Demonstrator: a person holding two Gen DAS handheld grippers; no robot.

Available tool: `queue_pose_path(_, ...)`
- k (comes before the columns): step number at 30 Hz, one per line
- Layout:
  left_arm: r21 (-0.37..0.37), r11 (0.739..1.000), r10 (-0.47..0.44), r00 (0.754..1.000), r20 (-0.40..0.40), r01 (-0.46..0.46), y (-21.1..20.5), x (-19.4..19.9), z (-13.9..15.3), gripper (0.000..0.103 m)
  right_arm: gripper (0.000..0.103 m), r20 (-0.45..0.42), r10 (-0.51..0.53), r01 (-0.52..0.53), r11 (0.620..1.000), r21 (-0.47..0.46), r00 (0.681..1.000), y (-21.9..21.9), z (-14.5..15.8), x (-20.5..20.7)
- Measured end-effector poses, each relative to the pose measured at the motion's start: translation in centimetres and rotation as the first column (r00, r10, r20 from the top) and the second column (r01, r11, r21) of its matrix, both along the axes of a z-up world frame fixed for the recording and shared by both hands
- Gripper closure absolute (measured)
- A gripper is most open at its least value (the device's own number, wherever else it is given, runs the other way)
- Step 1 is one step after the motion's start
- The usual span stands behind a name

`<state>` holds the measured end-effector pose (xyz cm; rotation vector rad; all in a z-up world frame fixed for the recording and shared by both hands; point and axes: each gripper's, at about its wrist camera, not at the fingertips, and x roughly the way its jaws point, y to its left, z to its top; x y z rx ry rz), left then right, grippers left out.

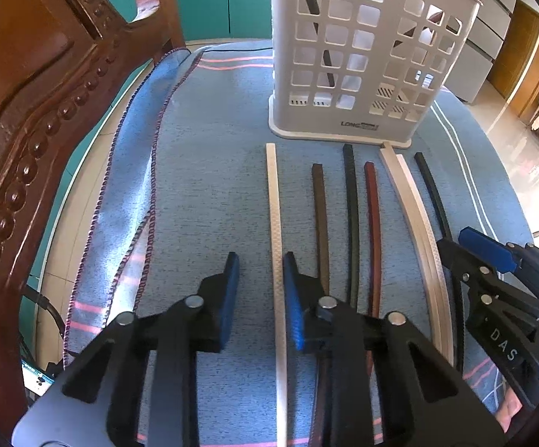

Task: Organize utensils

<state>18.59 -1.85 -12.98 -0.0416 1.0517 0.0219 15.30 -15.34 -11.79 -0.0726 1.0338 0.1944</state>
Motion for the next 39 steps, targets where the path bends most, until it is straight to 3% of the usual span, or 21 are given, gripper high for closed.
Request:
queue_pose_path(8, -0.007, 0.999, 0.031, 1.0, -0.007, -0.031, 0.9, -0.1, 0.1, 0.083, 0.071, -0.003, 0.002, -0.002, 1.0, 0.003, 1.0, -0.1, 0.0, 0.1)
queue_pose_path(25, -0.004, 1.0, 0.021, 1.0, -0.011, -0.021, 0.1, -0.2, 0.1, 0.058, 0.067, -0.002, 0.003, -0.003, 1.0, 0.001, 1.0, 0.1, 0.0, 0.1)
queue_pose_path(39, -0.003, 1.0, 0.009, 1.0, -0.017, -0.009, -0.2, -0.6, 0.2, 0.053, 0.056, 0.0, 0.006, -0.006, 1.0, -0.007, 1.0, 0.3, -0.1, -0.1)
